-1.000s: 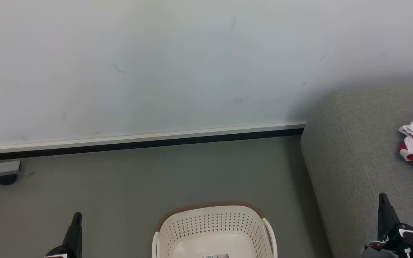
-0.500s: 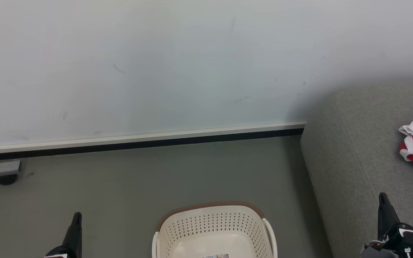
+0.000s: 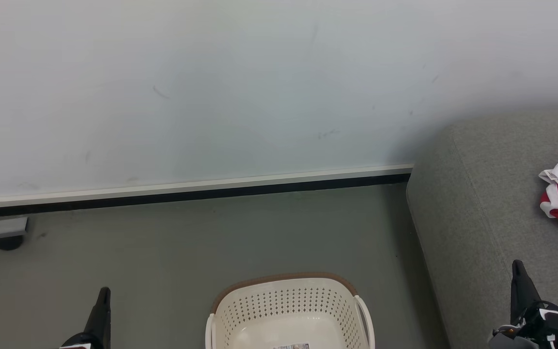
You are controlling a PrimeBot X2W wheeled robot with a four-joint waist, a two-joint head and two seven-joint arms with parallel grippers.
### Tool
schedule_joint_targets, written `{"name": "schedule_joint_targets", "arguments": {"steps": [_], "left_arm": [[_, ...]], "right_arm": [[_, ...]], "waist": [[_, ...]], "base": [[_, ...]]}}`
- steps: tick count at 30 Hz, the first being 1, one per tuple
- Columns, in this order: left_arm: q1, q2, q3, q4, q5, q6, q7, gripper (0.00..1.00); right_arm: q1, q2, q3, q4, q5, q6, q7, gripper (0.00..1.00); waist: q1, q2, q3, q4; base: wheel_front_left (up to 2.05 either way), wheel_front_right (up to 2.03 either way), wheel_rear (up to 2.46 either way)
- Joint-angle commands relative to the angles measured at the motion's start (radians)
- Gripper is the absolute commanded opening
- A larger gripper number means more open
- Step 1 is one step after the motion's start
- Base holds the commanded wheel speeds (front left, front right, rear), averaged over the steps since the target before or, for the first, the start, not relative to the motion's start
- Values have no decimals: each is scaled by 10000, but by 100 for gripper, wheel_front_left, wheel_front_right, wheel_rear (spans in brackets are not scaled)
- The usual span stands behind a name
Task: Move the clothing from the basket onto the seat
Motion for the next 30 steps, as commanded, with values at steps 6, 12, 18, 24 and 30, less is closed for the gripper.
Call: {"name": "schedule_joint_targets", "arguments": {"steps": [6,12,18,24,30], "left_arm": [[-73,-8,32,5,-93,-46,18,0],[-73,-8,31,4,-94,-46,17,0],[-73,-8,31,3,-94,-46,17,0],[-72,-8,30,2,-95,-46,16,0],[-72,-8,30,1,-95,-45,16,0]], "right_arm": [[6,-96,61,-35,63,4,-73,0],[4,-121,92,-41,100,4,-74,0],[2,-148,123,-49,104,4,-113,0],[-1,-173,149,-59,141,4,-147,0],[-3,-200,179,-69,167,4,-165,0]], "waist": [[0,-1,0,0],[0,-1,0,0],[0,-1,1,0],[0,-1,1,0],[0,-1,1,0]], "base": [[0,0,0],[0,0,0],[0,0,0],[0,0,0],[0,0,0]]}}
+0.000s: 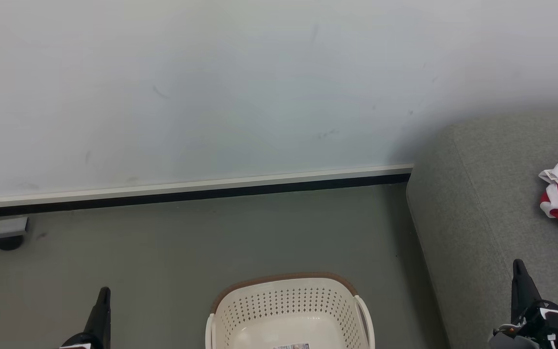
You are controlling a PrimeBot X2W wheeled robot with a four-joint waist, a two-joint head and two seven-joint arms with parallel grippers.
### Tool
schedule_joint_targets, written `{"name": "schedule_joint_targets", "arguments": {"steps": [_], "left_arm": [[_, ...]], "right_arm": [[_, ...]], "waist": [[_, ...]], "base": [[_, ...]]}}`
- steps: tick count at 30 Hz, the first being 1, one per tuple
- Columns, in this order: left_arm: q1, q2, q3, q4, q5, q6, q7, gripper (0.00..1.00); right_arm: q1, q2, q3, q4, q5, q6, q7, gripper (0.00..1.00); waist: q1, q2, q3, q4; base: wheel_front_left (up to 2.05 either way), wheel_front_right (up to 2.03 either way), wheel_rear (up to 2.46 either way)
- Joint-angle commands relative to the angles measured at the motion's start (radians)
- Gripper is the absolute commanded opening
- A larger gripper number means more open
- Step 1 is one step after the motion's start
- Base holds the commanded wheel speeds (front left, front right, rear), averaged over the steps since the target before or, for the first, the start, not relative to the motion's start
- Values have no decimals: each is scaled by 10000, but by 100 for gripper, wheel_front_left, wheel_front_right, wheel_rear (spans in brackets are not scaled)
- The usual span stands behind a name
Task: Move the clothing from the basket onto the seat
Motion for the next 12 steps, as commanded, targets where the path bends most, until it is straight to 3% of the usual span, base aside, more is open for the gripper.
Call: {"name": "schedule_joint_targets", "arguments": {"steps": [1,12], "left_arm": [[-72,-8,30,3,-95,-45,16,0],[-71,-8,29,1,-96,-45,15,0]], "right_arm": [[-4,-80,38,-13,44,4,-31,0],[-6,-111,74,-24,81,4,-69,0]], "waist": [[0,-1,0,0],[0,-1,0,0]], "base": [[0,0,0],[0,0,0]]}}
